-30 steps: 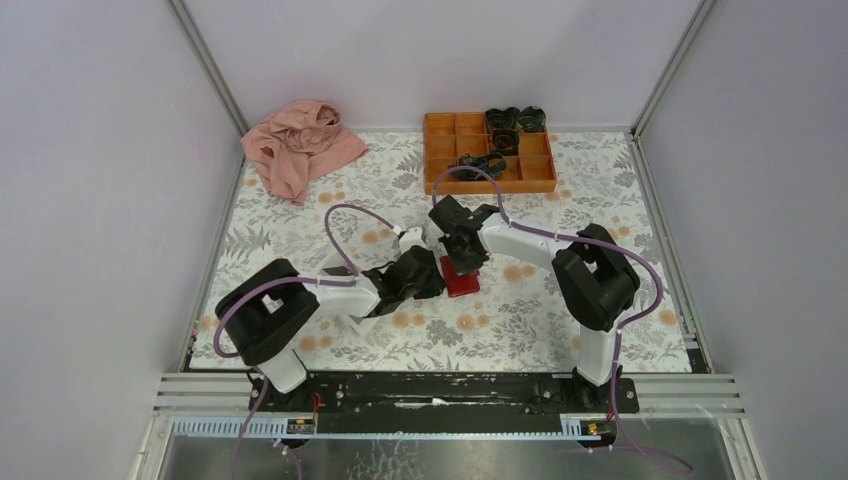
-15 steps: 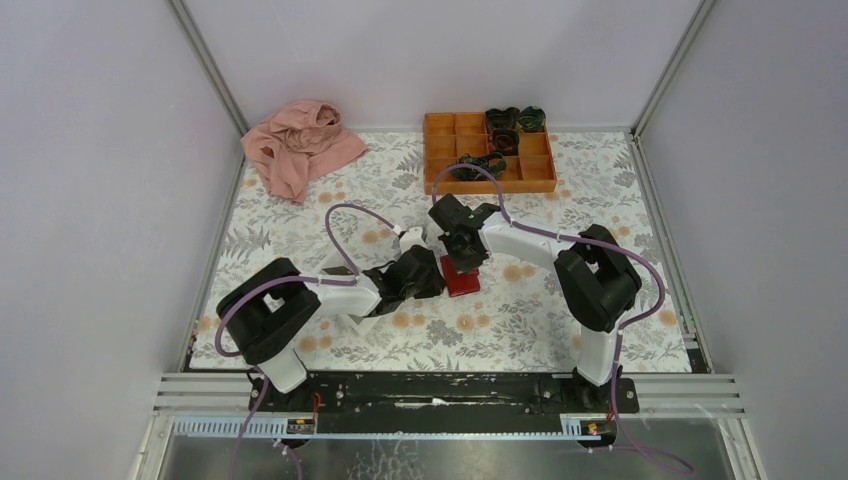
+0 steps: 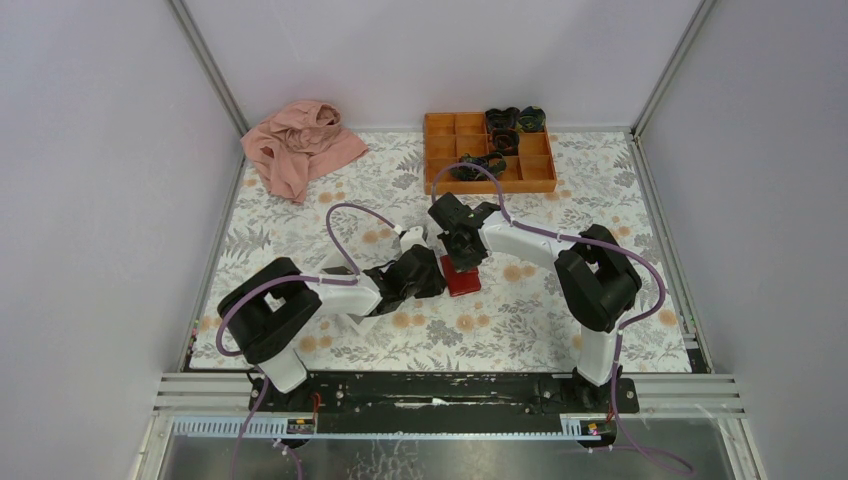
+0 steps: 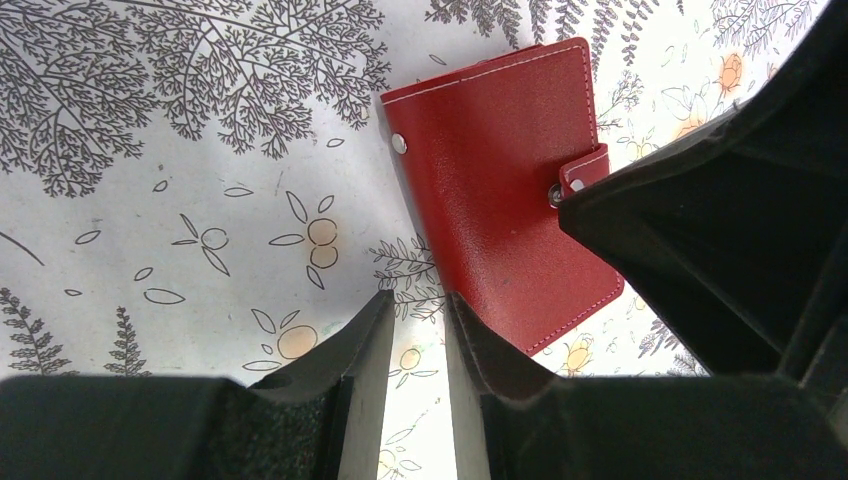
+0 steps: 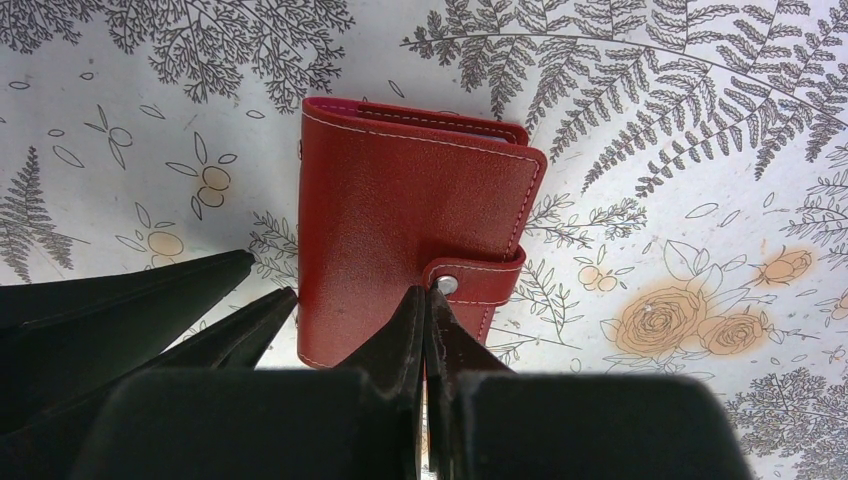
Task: Put the credit cards into the card holder
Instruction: Close the card holder at the center of the board.
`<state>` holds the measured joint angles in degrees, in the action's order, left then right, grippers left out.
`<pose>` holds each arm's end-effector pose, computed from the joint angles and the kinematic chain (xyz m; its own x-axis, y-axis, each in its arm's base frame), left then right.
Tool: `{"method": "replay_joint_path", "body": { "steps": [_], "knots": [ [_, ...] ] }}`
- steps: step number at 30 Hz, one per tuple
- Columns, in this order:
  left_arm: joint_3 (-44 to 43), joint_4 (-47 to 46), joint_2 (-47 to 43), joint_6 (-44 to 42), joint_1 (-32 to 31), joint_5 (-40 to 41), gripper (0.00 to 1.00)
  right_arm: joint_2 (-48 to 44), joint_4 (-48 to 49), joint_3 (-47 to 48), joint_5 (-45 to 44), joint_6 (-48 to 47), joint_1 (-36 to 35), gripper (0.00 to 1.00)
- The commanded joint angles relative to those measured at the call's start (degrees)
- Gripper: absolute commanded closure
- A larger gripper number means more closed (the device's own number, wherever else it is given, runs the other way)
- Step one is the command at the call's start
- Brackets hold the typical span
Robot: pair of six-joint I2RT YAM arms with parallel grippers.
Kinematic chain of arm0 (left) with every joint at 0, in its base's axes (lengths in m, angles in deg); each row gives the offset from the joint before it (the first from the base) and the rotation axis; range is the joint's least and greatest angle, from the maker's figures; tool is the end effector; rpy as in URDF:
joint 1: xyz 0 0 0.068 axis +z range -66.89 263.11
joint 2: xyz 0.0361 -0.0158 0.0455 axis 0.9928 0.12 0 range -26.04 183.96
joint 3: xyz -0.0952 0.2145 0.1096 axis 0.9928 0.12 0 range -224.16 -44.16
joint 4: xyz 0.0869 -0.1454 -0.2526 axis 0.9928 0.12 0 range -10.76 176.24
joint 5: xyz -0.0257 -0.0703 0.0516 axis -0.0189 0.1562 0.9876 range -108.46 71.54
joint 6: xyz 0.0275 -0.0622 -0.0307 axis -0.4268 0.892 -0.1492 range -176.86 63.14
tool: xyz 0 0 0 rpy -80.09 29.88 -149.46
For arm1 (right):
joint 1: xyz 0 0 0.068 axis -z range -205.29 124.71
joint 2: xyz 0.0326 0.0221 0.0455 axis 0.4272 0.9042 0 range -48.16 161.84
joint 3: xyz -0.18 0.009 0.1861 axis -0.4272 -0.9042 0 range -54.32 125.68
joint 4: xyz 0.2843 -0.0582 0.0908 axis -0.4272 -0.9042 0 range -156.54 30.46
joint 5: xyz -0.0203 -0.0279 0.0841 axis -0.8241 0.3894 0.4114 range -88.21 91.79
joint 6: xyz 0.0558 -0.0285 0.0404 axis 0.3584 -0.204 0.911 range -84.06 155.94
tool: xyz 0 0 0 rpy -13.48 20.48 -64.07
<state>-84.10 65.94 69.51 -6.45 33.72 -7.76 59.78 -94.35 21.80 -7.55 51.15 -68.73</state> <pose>0.2417 -0.2640 0.0653 -0.7852 -0.2476 -0.5676 0.0808 0.8678 -0.4904 0.3184 0.2877 0.1246 -0.8088 -0.4096 -0.4219 -0.4348 0.8996 -0.0398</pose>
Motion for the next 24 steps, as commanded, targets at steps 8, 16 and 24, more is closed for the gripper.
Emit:
{"method": "replay_joint_path", "body": {
  "steps": [8, 16, 24],
  "knots": [
    [-0.9, -1.9, 0.8, -1.1, 0.4, -0.2, 0.68, -0.5, 1.5, 1.4, 2.2, 0.1, 0.3, 1.0],
    [-1.0, -2.0, 1.0, -1.5, 0.5, -0.4, 0.68, 0.3, 1.7, 0.6, 2.8, 0.4, 0.6, 1.0],
    [-0.7, -2.0, 1.0, -1.9, 0.8, -0.7, 0.68, 0.1, 1.1, 0.0, 2.3, 0.6, 1.0, 1.0]
  ]
}}
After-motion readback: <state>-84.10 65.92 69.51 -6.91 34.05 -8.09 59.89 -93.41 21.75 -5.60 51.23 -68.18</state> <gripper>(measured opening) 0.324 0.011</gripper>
